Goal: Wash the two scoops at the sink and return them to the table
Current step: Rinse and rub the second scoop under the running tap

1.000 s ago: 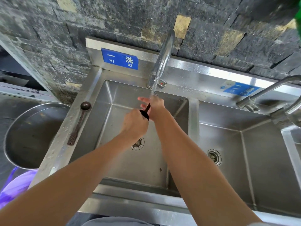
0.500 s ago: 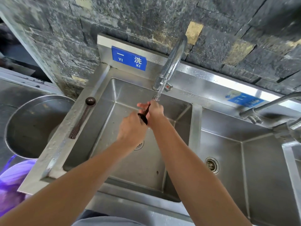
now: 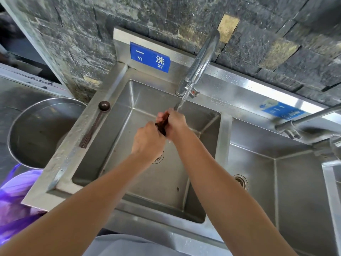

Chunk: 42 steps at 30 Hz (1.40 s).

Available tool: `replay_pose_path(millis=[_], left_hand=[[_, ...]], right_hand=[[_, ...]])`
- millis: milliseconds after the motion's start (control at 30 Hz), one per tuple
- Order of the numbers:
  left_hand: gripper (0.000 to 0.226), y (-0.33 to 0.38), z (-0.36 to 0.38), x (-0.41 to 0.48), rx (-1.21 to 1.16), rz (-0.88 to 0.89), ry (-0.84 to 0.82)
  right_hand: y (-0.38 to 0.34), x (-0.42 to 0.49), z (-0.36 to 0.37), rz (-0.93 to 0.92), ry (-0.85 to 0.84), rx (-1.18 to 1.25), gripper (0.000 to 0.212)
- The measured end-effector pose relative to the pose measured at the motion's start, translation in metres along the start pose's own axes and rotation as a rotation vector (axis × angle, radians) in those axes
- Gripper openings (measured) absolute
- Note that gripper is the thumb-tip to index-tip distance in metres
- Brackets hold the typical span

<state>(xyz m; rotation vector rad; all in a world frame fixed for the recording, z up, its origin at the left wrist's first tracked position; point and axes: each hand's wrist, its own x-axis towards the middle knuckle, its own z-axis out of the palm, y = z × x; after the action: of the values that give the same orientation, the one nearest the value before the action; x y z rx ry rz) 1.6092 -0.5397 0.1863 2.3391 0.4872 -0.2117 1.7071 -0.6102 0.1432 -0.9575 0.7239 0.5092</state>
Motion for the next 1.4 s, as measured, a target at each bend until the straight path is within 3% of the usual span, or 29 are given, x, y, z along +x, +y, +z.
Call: replay_pose_path(millis=[67,233,433,633,833,1000,1200,1400], left_hand=[[0.02,-0.003,0.001,-0.001,-0.011,-0.018,0.003],[0.023,-0.001,0.0,0.0,0.01,0.049,0.028],[0.027,0.008,0.004,0.011,-0.015,0.001,0.012],[0.021,0.014,0.002,0.01,-0.02,0.042,-0.015],[0.014,0.01,-0.006,0.019,-0.036,0.042,-0.001],[0.02,0.01,0.002,0.008,0.029,0.09,-0.005],[0.008,0.003,-0.005,0.02,0.023,0.019,0.008],[0.018,0.007,-0.002,0.015,0.072,0.101,-0.005]], right_hand=[[0.005,-0.003,0.005,-0.013,-0.004,-0.016,0.031],[-0.038,0.011,-0.023,-0.06,0.173,0.114,0.031],[-0.005,-0.001,-0.001,-0.021,-0.053,0.112,0.035],[-0.041,0.003,-0.004,0.012,0.031,0.303,0.031],[-0.025,-0.002,0.0,0.049,-0.114,0.307,0.04],[-0.052,0.013,-0.019,0.06,0.013,0.429,0.041],[-0.011,0.004,-0.003,0.125,-0.182,0.381,0.049],[-0.047,0.021,-0.024,0.062,0.048,0.483,0.047]])
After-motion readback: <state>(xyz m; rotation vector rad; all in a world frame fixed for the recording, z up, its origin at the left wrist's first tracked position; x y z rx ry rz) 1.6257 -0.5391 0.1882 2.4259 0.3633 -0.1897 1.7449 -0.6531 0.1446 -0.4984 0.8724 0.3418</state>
